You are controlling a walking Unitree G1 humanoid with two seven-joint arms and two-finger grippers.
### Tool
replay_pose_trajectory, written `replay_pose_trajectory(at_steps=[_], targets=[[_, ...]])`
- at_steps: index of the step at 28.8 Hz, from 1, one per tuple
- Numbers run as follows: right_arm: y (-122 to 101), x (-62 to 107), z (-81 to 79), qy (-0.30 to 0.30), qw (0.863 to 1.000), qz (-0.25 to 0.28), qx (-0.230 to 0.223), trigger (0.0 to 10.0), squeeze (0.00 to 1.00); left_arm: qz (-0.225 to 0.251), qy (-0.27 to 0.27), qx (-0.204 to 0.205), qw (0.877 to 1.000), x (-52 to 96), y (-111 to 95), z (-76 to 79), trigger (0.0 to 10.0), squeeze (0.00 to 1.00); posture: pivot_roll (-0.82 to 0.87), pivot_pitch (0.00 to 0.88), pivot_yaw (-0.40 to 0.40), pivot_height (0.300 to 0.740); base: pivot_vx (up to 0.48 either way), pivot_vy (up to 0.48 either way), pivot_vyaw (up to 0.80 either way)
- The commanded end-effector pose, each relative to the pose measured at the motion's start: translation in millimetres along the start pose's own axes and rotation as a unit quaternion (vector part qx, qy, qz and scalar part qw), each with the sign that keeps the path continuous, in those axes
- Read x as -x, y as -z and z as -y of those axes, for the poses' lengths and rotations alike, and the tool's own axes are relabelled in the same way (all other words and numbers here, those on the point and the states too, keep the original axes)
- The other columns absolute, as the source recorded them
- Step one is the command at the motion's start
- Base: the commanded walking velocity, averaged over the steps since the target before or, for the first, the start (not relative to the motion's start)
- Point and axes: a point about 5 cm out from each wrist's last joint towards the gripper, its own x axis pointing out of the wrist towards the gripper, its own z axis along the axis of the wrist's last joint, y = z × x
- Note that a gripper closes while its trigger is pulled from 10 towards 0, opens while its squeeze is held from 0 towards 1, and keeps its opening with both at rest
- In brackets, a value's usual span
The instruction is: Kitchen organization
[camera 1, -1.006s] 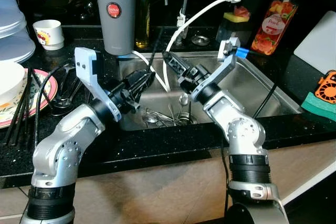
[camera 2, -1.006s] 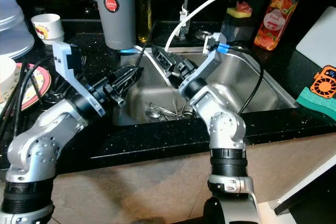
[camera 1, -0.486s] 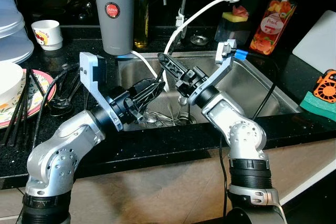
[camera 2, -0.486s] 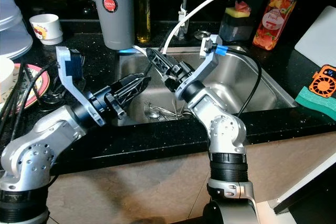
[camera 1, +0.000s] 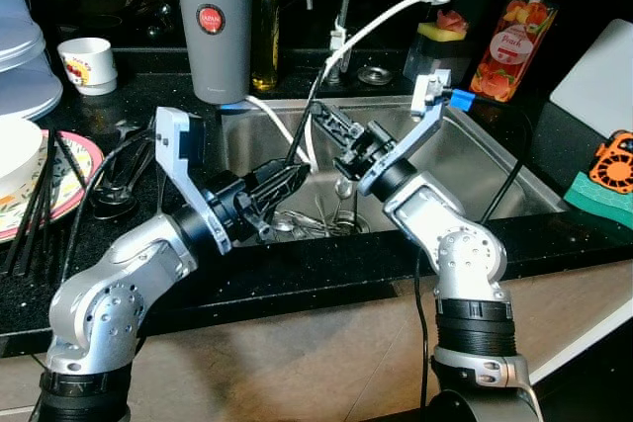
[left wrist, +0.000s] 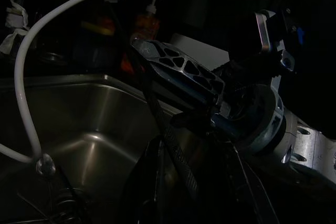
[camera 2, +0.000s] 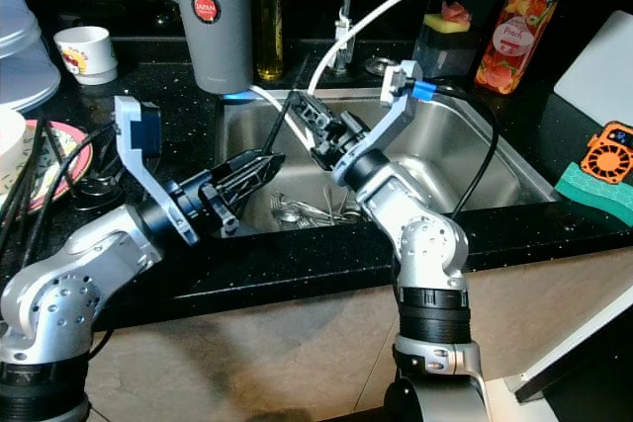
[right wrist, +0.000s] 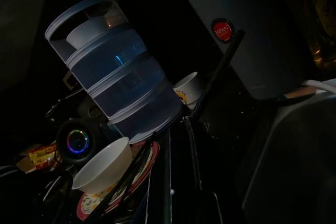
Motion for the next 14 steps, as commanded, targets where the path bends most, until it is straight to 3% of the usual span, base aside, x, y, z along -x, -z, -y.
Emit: replay_pose_trajectory(at_steps=[1, 5, 6, 7, 13, 14], targets=[[-0.7, 0.7, -0.1, 0.000, 1.000, -0.006, -0.001, 0.0, 0.00, 0.003, 0.021, -0.009, 1.000, 0.3, -3.9, 7.6, 0.0, 0.00, -0.03, 0.094, -0.041, 0.740, 0.000, 0.000, 0.00], [-1.2, 0.7, 0.3, 0.002, 1.000, -0.007, 0.003, 0.0, 0.00, 0.006, 0.019, -0.011, 1.000, 0.2, -4.8, 7.2, 0.0, 0.00, -0.02, 0.096, -0.043, 0.740, 0.000, 0.000, 0.00], [-1.4, 0.5, 1.7, 0.008, 1.000, -0.008, 0.002, 9.4, 1.00, 0.007, 0.019, -0.012, 1.000, 0.1, -5.2, 6.8, 0.0, 0.00, -0.03, 0.098, -0.043, 0.740, 0.000, 0.000, 0.00], [-1.5, 0.2, 2.4, 0.010, 1.000, -0.008, 0.001, 10.0, 1.00, 0.007, 0.018, -0.013, 1.000, -0.1, -5.5, 6.5, 0.0, 0.00, -0.03, 0.099, -0.044, 0.740, 0.000, 0.000, 0.00], [-0.6, -0.7, 3.0, 0.009, 1.000, -0.017, -0.008, 10.0, 1.00, 0.005, 0.025, -0.012, 1.000, -0.8, -5.5, 7.1, 0.0, 0.00, -0.02, 0.102, -0.045, 0.740, 0.000, 0.000, 0.00], [0.9, -0.8, 1.6, 0.003, 1.000, -0.025, -0.011, 10.0, 0.44, -0.001, 0.033, -0.011, 0.999, -0.9, -4.4, 8.6, 0.0, 0.00, -0.03, 0.103, -0.045, 0.740, 0.000, 0.000, 0.00]])
